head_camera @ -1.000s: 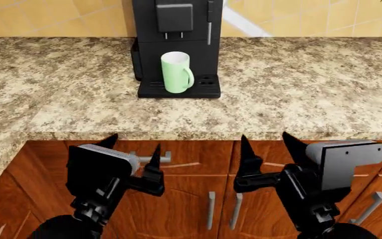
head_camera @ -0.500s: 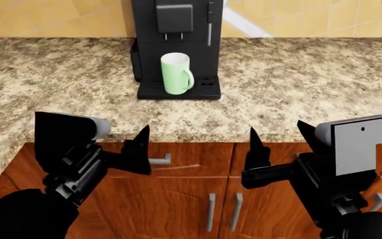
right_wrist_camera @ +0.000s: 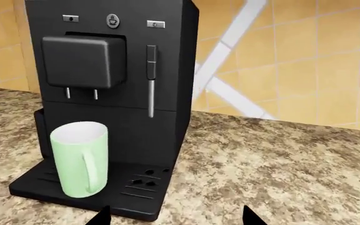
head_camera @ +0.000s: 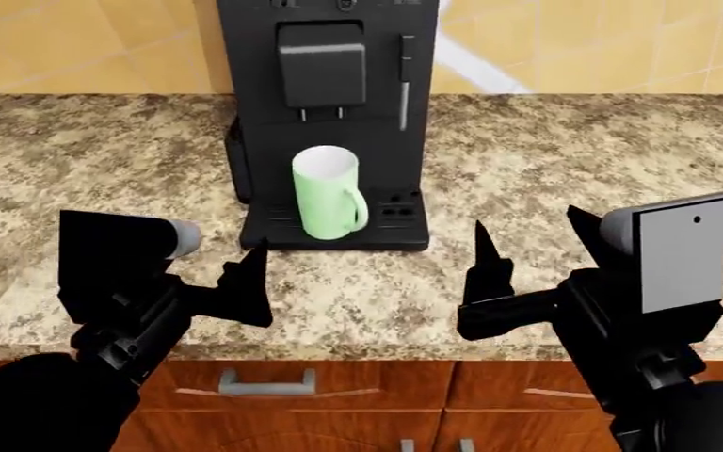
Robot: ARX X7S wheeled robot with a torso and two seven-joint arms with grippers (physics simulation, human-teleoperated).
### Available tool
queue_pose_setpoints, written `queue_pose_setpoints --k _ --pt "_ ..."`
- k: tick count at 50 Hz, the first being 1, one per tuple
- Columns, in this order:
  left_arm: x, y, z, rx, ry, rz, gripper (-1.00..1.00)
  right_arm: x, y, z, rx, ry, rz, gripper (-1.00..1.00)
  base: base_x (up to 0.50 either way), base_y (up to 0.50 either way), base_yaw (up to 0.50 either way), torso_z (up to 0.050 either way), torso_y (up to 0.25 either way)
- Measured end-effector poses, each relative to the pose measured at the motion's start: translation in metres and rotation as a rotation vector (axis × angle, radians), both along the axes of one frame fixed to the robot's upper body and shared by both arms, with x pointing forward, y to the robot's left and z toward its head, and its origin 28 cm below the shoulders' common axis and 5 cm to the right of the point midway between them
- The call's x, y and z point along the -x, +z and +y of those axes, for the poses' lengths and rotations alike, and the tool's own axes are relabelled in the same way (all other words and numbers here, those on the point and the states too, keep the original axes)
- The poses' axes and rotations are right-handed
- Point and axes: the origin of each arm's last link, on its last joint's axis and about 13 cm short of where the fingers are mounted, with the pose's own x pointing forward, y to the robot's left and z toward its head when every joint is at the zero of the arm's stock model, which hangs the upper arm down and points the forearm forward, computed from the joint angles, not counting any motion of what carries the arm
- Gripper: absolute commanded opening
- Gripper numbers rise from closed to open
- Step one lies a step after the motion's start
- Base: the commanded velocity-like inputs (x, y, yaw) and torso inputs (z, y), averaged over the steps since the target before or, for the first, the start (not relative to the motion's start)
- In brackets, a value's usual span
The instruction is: Pick the mug from under the coffee machine dispenser and place it on the counter.
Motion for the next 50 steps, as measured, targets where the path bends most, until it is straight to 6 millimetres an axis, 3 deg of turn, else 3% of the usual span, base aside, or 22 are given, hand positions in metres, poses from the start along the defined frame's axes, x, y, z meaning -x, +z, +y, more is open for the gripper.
queue_pose_setpoints --k 18,50 --pt "-0.002 -0.002 0.001 -0.004 0.006 0.008 1.00 0.000 0.002 0.000 0.010 0.006 -0.006 1.00 0.50 0.00 0.00 0.000 0.001" --pt "-0.005 -0.007 0.003 0.002 0.019 0.022 1.00 0.006 -0.003 0.014 -0.006 0.258 0.089 1.00 0.00 0.00 0.00 0.000 0.000"
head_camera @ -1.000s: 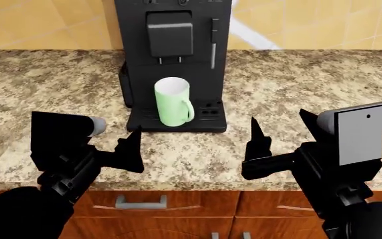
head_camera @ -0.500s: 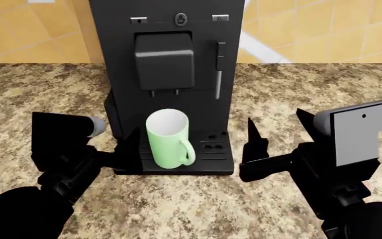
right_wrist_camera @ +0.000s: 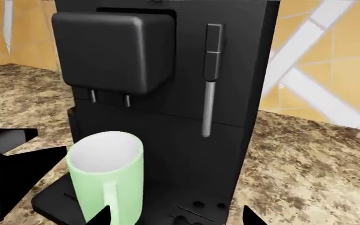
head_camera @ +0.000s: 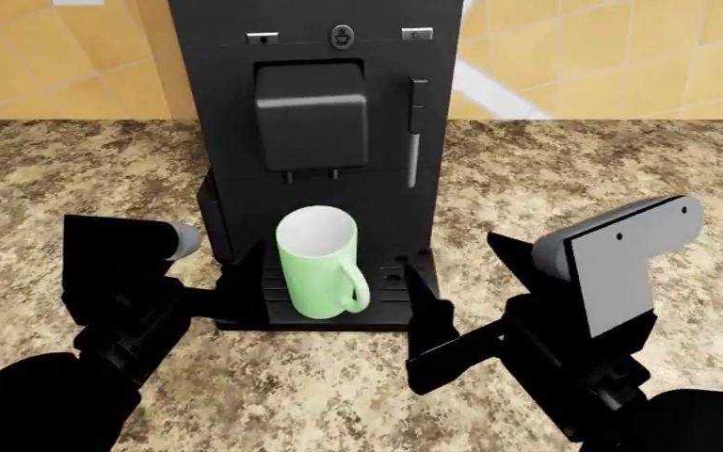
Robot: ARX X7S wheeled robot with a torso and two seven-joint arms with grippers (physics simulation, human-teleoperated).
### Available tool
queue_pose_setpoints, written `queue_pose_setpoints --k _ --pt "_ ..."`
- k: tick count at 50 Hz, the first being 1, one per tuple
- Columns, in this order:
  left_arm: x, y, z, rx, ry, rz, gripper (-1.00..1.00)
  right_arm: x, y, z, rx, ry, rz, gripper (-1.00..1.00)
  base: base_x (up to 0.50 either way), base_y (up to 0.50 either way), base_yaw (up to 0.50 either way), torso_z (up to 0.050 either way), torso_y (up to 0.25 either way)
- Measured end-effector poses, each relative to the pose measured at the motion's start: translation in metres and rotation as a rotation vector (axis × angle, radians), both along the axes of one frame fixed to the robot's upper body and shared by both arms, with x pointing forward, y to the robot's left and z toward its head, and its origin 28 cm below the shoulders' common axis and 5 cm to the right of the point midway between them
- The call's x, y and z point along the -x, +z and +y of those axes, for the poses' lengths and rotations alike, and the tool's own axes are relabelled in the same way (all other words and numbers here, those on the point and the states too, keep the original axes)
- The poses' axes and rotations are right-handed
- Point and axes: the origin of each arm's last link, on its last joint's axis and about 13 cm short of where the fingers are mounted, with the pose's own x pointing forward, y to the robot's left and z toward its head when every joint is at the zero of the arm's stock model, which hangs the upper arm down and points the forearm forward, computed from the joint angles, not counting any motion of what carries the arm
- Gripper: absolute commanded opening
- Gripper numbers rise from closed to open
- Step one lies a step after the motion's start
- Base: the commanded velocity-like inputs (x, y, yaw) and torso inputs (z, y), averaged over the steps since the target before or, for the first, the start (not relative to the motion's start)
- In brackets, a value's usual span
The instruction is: Pick the mug from under the coffee machine dispenser and place it on the counter.
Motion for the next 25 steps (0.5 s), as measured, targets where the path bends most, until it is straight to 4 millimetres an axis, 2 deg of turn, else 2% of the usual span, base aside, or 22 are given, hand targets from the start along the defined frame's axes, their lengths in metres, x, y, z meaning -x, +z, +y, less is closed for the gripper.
queue_pose_setpoints --k 25 --pt "-0.002 -0.002 0.001 0.002 0.006 -0.011 1.00 -0.021 -0.005 0.017 0.016 0.204 0.080 1.00 0.00 0.00 0.00 0.000 0.000"
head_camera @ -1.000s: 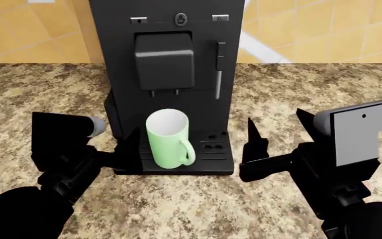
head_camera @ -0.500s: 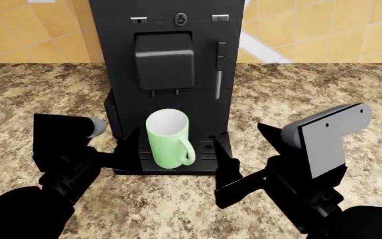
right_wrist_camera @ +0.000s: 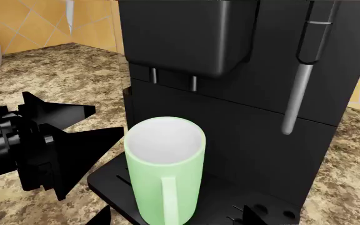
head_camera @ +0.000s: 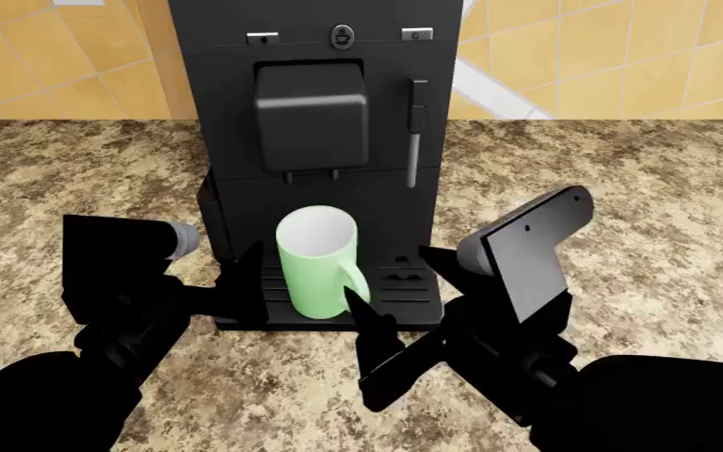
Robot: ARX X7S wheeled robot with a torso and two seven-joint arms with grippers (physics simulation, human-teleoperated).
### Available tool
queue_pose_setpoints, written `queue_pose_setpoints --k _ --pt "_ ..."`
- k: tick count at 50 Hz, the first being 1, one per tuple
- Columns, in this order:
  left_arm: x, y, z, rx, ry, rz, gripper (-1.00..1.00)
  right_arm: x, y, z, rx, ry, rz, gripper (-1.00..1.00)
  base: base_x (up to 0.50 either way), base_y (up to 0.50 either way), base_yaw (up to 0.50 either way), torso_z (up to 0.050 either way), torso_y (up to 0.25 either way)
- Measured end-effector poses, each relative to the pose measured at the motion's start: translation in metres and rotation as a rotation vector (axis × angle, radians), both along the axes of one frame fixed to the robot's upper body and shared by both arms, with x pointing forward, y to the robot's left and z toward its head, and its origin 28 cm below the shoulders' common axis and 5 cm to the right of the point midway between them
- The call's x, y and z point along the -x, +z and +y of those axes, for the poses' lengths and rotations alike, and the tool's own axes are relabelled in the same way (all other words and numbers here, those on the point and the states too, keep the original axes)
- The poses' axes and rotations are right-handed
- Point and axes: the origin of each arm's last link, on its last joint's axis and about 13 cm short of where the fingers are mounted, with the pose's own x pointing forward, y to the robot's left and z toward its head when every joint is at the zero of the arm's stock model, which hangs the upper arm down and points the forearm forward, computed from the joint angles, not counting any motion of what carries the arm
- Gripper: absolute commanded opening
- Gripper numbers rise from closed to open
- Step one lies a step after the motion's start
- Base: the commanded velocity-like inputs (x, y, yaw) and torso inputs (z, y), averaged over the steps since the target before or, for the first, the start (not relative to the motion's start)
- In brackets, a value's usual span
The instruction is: Pick the mug from under the coffee machine dispenser and place it on the counter.
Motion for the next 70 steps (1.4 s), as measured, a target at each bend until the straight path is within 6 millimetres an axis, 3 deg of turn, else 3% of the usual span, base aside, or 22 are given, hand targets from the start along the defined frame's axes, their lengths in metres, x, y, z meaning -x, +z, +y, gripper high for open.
queue_pose_setpoints --k 37,70 --pt "-0.003 -0.003 -0.001 -0.001 -0.002 0.013 1.00 -0.043 -0.025 0.007 -0.124 0.089 0.180 1.00 0.00 0.00 0.00 0.000 0.000" --pt "-0.008 -0.007 -0.001 0.006 -0.002 0.026 1.00 -0.063 -0.043 0.012 -0.107 0.124 0.245 1.00 0.00 0.00 0.00 0.000 0.000"
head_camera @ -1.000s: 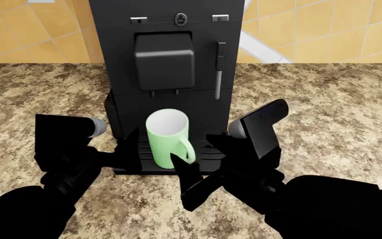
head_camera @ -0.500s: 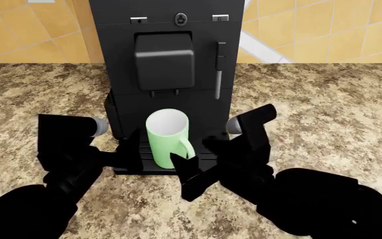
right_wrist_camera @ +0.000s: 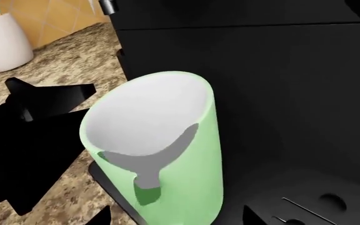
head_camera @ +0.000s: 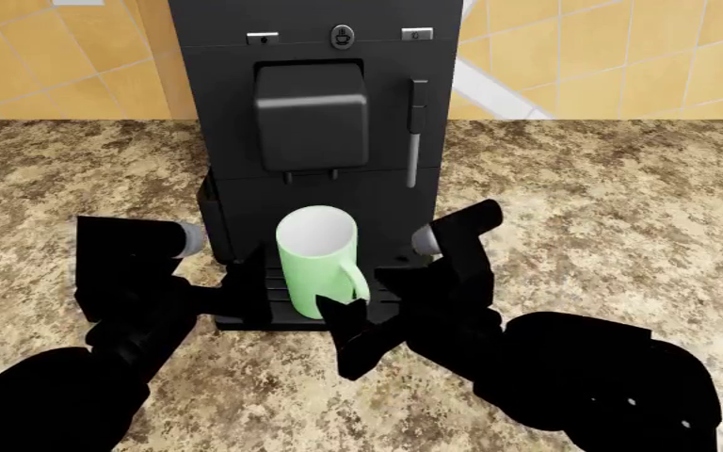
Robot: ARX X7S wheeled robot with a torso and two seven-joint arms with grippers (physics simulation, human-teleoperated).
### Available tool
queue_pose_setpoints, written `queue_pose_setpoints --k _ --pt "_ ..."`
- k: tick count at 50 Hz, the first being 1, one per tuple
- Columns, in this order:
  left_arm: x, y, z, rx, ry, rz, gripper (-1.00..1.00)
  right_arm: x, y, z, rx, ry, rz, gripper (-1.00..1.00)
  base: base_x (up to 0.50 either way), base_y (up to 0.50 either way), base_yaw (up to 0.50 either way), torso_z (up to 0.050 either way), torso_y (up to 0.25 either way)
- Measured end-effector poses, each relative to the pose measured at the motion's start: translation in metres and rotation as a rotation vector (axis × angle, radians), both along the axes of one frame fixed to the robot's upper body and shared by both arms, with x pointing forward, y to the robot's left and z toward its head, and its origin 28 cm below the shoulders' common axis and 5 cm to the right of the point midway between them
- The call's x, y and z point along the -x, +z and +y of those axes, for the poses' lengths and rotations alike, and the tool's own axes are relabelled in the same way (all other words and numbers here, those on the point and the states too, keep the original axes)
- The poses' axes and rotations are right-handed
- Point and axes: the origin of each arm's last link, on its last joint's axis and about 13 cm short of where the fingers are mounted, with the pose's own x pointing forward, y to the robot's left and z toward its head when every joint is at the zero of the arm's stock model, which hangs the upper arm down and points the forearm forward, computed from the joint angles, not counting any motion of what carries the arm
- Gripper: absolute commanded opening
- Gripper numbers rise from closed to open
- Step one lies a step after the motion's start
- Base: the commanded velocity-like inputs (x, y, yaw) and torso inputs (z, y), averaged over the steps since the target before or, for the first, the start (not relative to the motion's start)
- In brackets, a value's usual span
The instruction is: Pick the mug from under the coffee machine dispenser and place it on the counter.
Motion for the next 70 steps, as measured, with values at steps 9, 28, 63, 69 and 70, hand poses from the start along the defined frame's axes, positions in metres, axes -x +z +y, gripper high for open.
queue_pose_setpoints --k 9,28,63,69,70 --pt "-0.001 -0.001 0.000 0.002 0.001 0.002 1.00 -0.002 0.000 0.001 -0.003 0.009 -0.001 -1.00 0.00 0.00 0.00 0.000 0.000" --pt "-0.001 -0.001 0.000 0.003 0.004 0.003 1.00 -0.001 0.001 -0.002 0.001 -0.014 -0.021 -1.00 0.00 0.00 0.00 0.000 0.000" --pt "0.005 0.005 -0.001 0.002 0.008 -0.023 1.00 0.026 0.010 -0.010 -0.036 -0.051 -0.150 -1.00 0.00 0.00 0.00 0.000 0.000" --pt "0.006 0.006 -0.002 0.002 0.007 -0.029 1.00 0.033 0.012 -0.011 -0.048 -0.064 -0.179 -1.00 0.00 0.00 0.00 0.000 0.002" --pt "0.007 0.006 -0.002 0.002 0.007 -0.029 1.00 0.034 0.012 -0.011 -0.051 -0.066 -0.184 -1.00 0.00 0.00 0.00 0.000 0.000"
